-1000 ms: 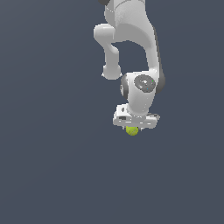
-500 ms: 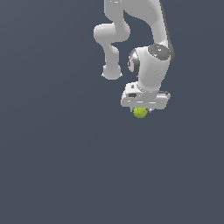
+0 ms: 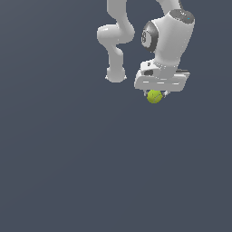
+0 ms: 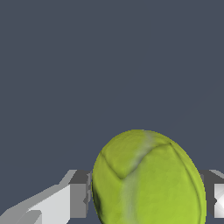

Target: Pick up the object and move it to a goal position.

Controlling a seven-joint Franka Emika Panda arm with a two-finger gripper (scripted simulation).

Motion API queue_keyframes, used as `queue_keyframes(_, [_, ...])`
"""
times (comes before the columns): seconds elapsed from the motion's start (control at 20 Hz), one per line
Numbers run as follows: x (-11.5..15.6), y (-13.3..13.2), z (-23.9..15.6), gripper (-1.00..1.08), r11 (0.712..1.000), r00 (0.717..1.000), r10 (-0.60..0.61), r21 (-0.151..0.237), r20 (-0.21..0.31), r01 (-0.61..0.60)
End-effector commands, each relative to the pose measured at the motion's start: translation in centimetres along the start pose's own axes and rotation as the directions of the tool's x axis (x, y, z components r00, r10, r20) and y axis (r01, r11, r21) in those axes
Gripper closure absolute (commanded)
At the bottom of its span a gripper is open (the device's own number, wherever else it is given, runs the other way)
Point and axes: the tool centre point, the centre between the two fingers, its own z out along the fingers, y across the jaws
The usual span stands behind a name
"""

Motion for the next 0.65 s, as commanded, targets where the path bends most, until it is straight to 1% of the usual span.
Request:
queue_keyframes(0.0, [-1.2,-0.7,-1.6,1.08,1.0,1.0,0.001,0.0,-0.001,-0.001])
queue_keyframes(0.3, [-3.2,-1.8,-4.1,1.08,1.0,1.0,0.001,0.001,-0.001,-0.001])
queue_keyframes(0.6, [-3.9,-2.3,-5.1,1.08,1.0,1.0,0.001,0.001,-0.001,-0.001])
